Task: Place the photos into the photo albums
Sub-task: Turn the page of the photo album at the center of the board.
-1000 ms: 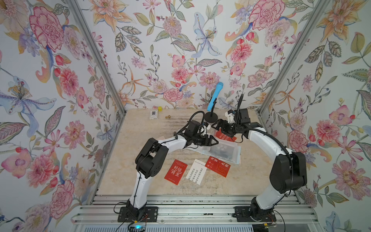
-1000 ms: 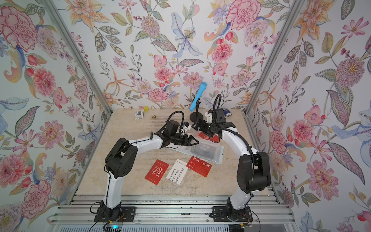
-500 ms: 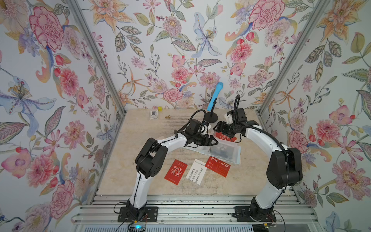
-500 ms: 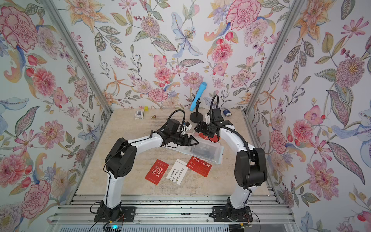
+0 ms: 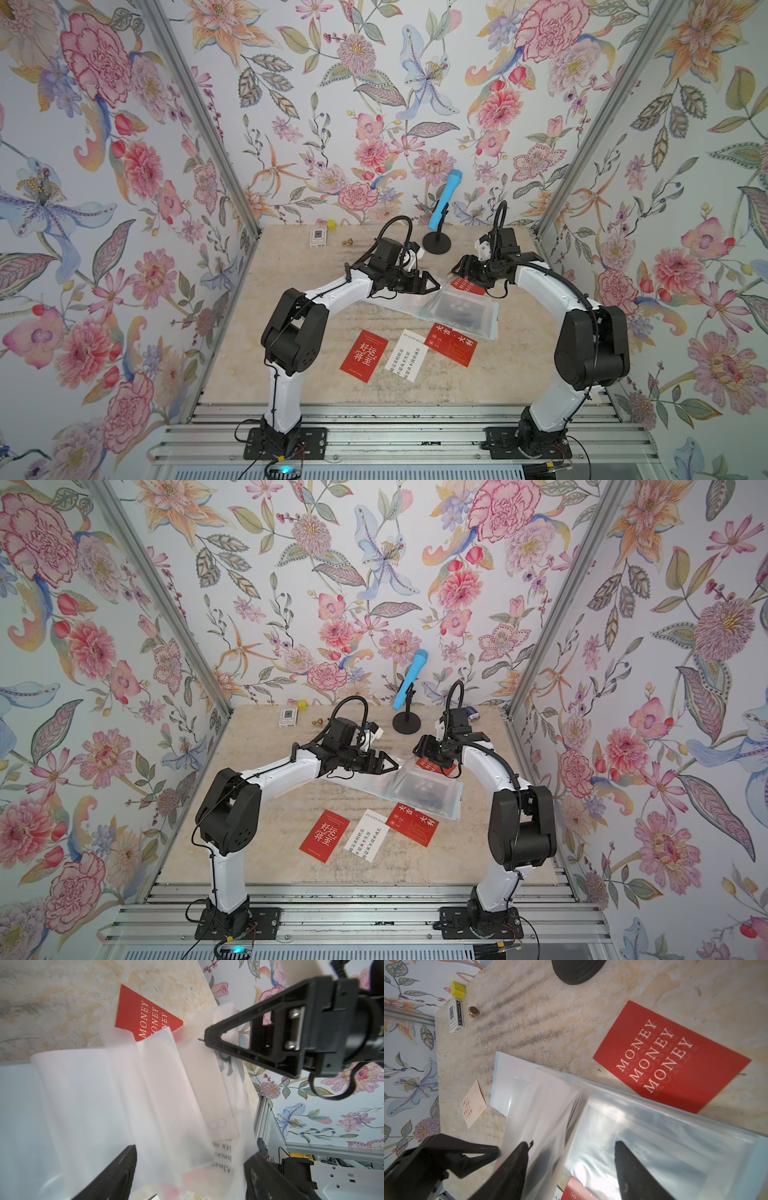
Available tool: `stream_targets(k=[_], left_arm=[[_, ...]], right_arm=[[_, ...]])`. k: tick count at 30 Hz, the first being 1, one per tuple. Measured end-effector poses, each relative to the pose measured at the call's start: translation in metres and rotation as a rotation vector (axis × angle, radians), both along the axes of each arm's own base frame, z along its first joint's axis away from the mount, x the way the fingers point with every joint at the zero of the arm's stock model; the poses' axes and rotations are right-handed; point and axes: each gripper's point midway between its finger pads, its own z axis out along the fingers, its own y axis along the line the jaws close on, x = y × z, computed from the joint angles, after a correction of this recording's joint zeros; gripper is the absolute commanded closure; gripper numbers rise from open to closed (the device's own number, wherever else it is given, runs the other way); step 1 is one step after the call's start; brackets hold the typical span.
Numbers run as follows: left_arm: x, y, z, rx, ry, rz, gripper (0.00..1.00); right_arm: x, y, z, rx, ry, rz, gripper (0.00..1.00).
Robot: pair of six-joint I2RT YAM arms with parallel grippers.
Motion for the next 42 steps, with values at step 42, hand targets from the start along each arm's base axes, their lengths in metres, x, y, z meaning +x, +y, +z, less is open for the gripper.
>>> stream_targets(k=[42], left_arm=[[0.002, 0.076, -0.024, 0.032, 0.016, 0.135, 0.17]], right_arm=[[-0.043, -0.004, -0.064, -0.062, 0.149, 0.052, 0.25]])
